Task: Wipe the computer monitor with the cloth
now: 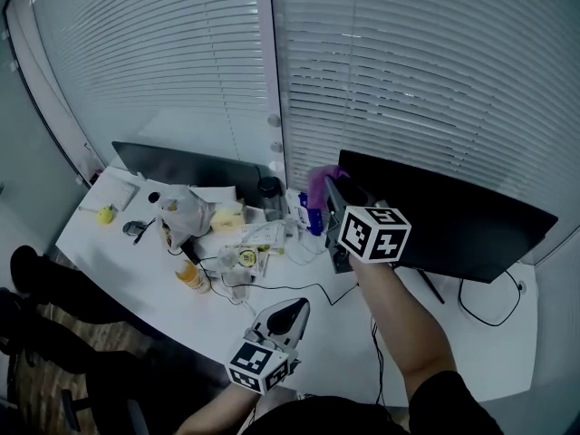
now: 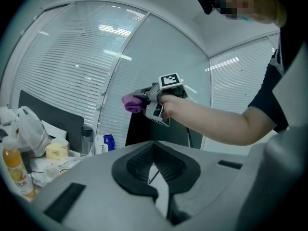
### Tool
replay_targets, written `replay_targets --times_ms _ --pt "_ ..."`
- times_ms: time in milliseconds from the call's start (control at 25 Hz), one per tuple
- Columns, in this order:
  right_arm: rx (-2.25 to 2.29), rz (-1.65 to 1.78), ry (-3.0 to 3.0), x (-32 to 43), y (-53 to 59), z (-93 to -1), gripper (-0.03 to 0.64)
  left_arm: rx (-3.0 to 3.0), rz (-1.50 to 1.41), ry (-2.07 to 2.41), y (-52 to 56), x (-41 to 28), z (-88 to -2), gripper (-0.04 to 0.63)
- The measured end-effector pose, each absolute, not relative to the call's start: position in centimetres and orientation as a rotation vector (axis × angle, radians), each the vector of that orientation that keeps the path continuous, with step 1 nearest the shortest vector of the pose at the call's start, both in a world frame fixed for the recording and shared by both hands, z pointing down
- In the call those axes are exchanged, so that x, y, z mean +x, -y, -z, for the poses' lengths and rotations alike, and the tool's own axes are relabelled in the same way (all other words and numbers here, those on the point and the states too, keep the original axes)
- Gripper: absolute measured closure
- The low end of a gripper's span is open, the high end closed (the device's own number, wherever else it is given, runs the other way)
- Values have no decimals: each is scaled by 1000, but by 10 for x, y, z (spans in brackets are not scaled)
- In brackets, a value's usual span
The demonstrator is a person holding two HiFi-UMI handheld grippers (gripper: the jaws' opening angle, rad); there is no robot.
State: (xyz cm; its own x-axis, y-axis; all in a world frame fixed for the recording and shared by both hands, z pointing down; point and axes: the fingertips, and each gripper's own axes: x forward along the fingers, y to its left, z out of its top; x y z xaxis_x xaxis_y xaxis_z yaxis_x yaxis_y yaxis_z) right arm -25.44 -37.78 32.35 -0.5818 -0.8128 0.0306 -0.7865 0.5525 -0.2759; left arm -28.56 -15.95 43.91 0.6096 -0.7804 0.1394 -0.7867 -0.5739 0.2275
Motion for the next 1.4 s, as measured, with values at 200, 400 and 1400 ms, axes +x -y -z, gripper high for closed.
replay_targets --times_ms 200,400,1400 --pt "-1385 340 -2676 -252 374 -302 541 2597 -20 1267 160 -280 -432 591" --pt "-1391 313 -2673 -248 372 -291 541 2612 -17 1261 160 -278 -426 591" --pt "-1436 70 -2666 -226 350 -240 541 2656 13 1246 147 -261 -415 591"
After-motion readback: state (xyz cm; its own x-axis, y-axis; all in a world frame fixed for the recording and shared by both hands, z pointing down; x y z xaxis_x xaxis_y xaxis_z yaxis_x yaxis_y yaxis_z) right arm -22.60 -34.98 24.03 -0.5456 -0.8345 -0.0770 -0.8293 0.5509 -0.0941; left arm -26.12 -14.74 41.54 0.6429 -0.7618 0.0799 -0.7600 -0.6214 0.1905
